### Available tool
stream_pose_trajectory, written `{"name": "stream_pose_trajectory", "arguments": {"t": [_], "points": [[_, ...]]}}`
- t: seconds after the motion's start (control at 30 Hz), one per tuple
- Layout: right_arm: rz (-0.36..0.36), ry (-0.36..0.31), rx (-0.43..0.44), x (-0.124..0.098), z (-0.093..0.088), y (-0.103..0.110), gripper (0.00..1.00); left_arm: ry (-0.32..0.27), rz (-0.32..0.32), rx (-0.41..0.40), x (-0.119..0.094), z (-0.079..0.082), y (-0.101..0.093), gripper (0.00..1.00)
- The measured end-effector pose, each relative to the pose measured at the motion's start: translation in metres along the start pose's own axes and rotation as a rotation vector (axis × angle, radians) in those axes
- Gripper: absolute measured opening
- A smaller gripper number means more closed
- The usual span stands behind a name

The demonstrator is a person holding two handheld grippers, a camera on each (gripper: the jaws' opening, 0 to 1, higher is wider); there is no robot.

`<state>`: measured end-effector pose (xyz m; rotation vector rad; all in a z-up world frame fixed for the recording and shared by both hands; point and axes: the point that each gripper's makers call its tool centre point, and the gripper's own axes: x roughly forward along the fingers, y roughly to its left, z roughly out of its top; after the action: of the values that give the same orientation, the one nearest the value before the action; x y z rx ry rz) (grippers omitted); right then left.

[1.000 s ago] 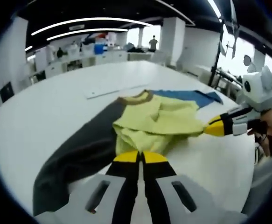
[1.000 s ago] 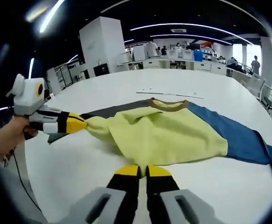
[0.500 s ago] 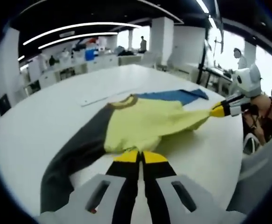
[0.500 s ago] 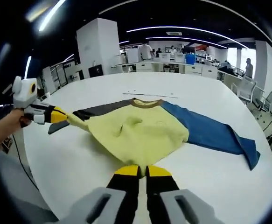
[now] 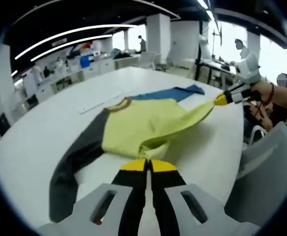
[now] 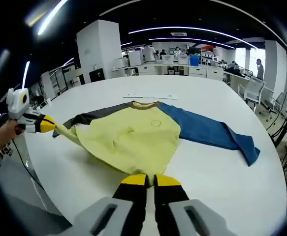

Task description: Fold the garment on the visible template until the final outline fits inside the template.

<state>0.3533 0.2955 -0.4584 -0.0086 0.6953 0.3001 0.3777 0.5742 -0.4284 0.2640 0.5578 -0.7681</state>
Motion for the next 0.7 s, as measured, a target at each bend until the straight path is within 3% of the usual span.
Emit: {"name": "stream_pose_trajectory", "arguments": {"t": [0.3,0.5,0.7], "points": [[-0.011,0.052,-0.004,-0.020,-0.022,-0.012,0.00,0.059,0.033,0.051,-0.022,-0.024,0.001,0.00],[0.002,0.112,-0.056,-0.027,-0.043,-0.017,0.00,0.121,0.003,0.073,-0.031,-0.047,-0.006,0.00],[0.019,0.157,-0.081,-0.027,-0.059,-0.014,0.00,0.191,-0.033,0.120,-0.040,-0.067,-0.026,0.00]]}}
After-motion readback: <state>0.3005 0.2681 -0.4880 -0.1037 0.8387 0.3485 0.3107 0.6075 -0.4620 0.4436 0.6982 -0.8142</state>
